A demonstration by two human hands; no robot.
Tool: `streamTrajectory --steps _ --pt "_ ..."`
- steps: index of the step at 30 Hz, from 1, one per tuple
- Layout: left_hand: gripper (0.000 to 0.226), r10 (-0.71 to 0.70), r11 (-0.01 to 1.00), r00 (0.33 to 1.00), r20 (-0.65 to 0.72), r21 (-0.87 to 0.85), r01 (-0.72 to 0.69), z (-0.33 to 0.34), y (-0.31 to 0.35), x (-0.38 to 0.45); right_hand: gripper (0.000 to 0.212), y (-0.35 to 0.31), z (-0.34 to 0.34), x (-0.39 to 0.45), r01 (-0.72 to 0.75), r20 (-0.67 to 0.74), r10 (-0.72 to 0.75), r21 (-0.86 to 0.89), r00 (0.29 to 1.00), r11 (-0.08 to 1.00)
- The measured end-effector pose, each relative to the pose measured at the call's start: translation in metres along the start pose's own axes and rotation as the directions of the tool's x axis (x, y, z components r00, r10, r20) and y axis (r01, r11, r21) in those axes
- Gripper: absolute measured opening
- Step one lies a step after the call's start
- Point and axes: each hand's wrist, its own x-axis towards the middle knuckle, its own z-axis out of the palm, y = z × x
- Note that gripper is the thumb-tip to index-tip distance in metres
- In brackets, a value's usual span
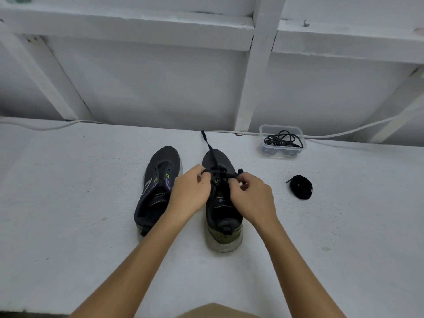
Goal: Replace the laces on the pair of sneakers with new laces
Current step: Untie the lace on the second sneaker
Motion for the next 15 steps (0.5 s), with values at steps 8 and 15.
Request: streamTrajectory --steps 8,15 --pt "0.031 -0.047 0.665 0.978 0.202 -0.725 0.182 -0.032 0.018 0.011 0.022 -0.005 -0.023 0.011 -0.227 0.196 0.122 0.717 0.973 0.659" --pt "0.012 0.129 0.389 0.970 0.205 -0.911 0.141 -0.070 0.034 0.036 0.024 -0.019 -0.058 0.026 -0.235 0.346 -0.153 0.843 0.926 0.483"
